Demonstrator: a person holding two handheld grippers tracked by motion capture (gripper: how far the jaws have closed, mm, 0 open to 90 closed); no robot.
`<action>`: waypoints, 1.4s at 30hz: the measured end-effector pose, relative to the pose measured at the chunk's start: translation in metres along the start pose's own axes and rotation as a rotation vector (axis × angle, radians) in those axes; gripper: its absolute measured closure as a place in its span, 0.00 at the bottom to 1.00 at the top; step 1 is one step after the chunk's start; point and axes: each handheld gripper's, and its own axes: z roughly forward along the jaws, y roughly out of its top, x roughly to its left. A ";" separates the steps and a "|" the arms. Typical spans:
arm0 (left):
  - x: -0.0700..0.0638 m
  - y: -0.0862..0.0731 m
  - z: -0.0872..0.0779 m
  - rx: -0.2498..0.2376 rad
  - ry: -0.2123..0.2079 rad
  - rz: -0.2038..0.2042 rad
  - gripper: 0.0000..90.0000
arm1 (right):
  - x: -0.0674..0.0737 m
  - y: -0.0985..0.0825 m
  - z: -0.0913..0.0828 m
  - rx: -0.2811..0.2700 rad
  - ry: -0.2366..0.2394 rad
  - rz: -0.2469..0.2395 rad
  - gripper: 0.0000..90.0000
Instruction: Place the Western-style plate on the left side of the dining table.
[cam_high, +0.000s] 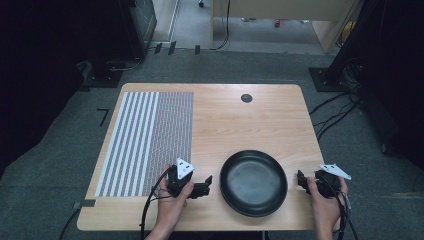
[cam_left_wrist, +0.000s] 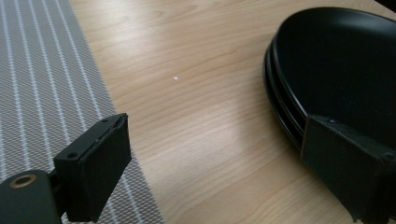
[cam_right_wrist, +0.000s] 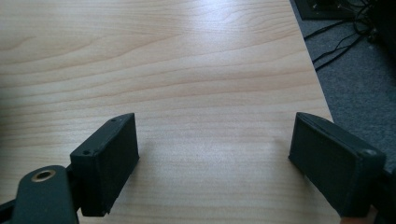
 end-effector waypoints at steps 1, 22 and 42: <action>0.000 0.000 0.000 0.000 0.000 0.000 0.09 | -0.001 -0.001 -0.002 -0.006 0.008 0.012 0.17; -0.015 -0.003 0.004 0.022 -0.061 -0.013 0.10 | 0.047 0.019 -0.050 -0.114 0.287 0.013 0.52; -0.019 -0.007 0.005 0.039 -0.161 -0.056 0.39 | 0.055 0.014 -0.048 -0.007 0.389 0.144 0.92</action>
